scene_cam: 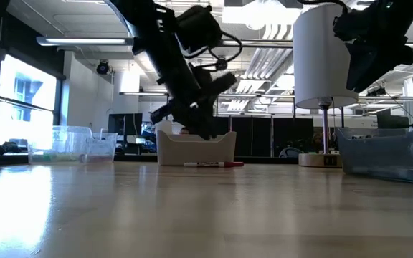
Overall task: Pick & Place Markers
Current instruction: Put the purple marker into the black bin
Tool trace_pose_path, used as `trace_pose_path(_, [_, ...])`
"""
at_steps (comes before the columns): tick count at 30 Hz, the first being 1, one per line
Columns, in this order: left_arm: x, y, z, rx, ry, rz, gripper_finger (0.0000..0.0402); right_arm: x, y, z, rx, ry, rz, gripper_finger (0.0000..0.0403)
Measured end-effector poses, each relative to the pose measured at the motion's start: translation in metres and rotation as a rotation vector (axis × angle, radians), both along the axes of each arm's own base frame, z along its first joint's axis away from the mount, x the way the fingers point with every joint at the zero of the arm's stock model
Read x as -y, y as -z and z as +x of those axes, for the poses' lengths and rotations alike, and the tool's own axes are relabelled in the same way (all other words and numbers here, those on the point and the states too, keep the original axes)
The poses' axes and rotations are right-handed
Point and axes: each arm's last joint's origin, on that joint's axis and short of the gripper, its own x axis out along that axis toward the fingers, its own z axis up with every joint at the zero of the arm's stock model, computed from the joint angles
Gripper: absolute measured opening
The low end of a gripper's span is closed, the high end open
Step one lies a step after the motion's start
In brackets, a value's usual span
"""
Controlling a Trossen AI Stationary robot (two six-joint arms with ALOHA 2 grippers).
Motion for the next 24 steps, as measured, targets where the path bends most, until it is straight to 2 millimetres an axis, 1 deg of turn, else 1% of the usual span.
trace_pose_path(2, [-0.001,0.007,0.004,0.018,-0.045,-0.009,0.0029,0.0,0.0,0.0,0.001,-0.007,-0.003,0.014])
trace_pose_path(3, [-0.002,0.011,0.008,0.043,-0.068,-0.015,0.0015,0.0,0.0,0.001,0.004,-0.006,-0.006,0.014])
trace_pose_path(4, [-0.002,0.014,0.009,0.053,-0.097,-0.023,0.0009,0.0,0.0,0.001,0.005,-0.006,-0.007,0.014])
trace_pose_path(8, [-0.008,0.014,0.008,0.087,-0.183,-0.071,0.0011,0.0,0.0,0.001,0.006,-0.006,-0.008,0.014])
trace_pose_path(11, [-0.015,0.028,0.009,0.048,-0.227,-0.054,0.0002,0.0,0.0,0.001,0.009,-0.006,-0.008,0.014])
trace_pose_path(13, [-0.02,0.031,0.006,0.028,-0.254,-0.043,0.0004,0.0,-0.001,0.001,0.013,-0.006,-0.007,0.014])
trace_pose_path(15, [-0.025,0.026,0.008,0.071,-0.273,-0.053,0.0002,0.0,-0.001,0.002,0.016,-0.006,-0.004,0.014])
trace_pose_path(19, [-0.03,0.038,0.006,0.024,-0.292,-0.055,0.0001,0.0,-0.001,0.003,0.025,-0.007,-0.001,0.014])
trace_pose_path(22, [-0.033,0.039,0.012,0.072,-0.302,-0.05,0.0001,0.0,-0.001,0.003,0.033,-0.008,0.002,0.014])
trace_pose_path(24, [-0.034,0.046,0.008,0.025,-0.305,-0.059,0.0001,-0.001,-0.001,0.004,0.038,-0.008,0.003,0.014])
